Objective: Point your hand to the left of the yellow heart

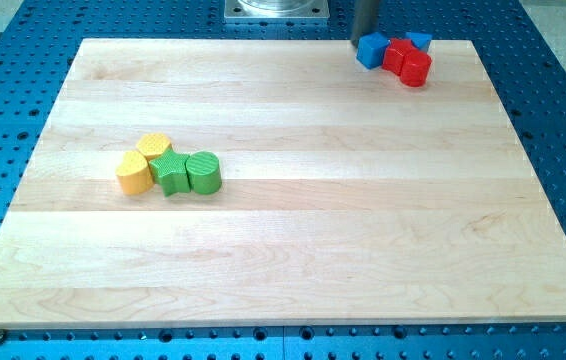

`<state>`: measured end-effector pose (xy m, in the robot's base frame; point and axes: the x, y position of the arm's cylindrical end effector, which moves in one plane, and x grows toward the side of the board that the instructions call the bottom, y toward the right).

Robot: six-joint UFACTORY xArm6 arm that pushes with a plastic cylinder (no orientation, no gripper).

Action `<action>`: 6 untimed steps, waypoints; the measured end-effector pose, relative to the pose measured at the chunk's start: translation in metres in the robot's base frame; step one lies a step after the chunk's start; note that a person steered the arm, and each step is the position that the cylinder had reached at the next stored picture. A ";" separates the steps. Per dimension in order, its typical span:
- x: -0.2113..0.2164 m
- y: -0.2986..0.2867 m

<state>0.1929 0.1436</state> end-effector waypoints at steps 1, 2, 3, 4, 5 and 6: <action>0.008 0.009; 0.013 -0.052; 0.037 -0.171; 0.121 -0.295; 0.199 -0.370; 0.229 -0.366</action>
